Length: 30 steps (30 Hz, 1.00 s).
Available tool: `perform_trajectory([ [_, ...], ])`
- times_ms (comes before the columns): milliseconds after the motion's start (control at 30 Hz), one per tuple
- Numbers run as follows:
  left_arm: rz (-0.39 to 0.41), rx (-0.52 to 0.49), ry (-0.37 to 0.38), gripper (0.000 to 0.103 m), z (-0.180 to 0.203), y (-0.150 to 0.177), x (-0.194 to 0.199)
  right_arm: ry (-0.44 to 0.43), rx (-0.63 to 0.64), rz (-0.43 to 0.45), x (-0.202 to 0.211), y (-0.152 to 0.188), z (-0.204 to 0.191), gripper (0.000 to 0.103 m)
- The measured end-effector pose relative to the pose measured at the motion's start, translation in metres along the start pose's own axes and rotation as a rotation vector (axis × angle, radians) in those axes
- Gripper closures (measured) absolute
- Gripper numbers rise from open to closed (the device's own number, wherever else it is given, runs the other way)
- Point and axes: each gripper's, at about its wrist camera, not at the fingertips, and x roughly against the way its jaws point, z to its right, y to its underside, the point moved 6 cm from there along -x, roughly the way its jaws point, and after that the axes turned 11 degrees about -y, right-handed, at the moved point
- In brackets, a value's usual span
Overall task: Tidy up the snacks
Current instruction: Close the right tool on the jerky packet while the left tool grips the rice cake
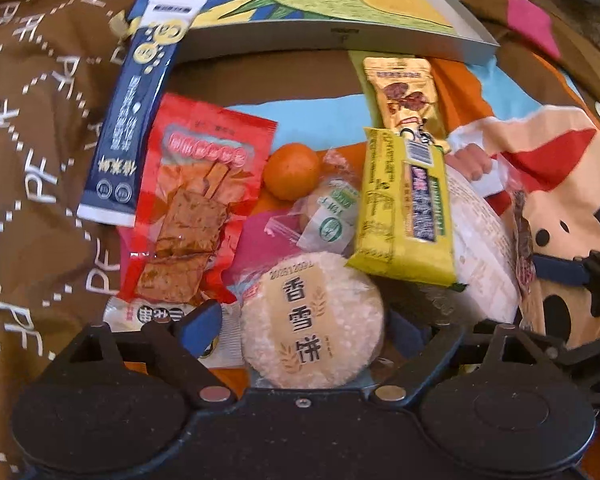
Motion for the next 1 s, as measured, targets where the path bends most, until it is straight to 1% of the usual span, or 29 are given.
perform_trajectory([
  [100,-0.007,0.035,0.005,0.016,-0.001,-0.002,-0.003,0.003,0.027,0.005,-0.001,0.0,-0.002,0.007],
  [167,-0.014,0.038,0.009,0.022,0.0,-0.004,-0.003,-0.008,0.006,0.025,0.004,-0.003,-0.001,0.007],
  [267,-0.023,0.037,-0.005,0.026,0.004,-0.004,-0.002,-0.008,-0.031,0.065,0.012,-0.009,0.004,0.008],
  [333,-0.018,0.031,-0.015,0.027,0.006,-0.003,-0.001,0.003,-0.05,0.082,0.015,-0.012,0.008,0.016],
  [433,-0.012,0.036,-0.026,0.029,0.009,-0.003,-0.001,-0.007,-0.107,0.064,0.009,-0.011,0.016,0.023],
  [567,-0.017,0.064,-0.016,0.029,0.01,0.001,0.003,-0.032,-0.184,0.072,0.007,-0.01,0.025,0.027],
  [633,-0.009,0.071,-0.011,0.029,0.012,0.005,0.006,-0.037,-0.207,0.084,0.008,-0.011,0.028,0.037],
  [733,0.008,0.078,-0.012,0.029,0.016,0.012,0.011,-0.031,-0.241,0.087,0.01,-0.011,0.031,0.043],
  [900,0.018,0.095,-0.015,0.029,0.025,0.026,0.022,-0.034,-0.251,0.07,0.011,-0.007,0.026,0.048],
  [1000,0.029,0.099,-0.006,0.029,0.031,0.033,0.031,-0.035,-0.239,0.063,0.013,-0.006,0.021,0.049],
])
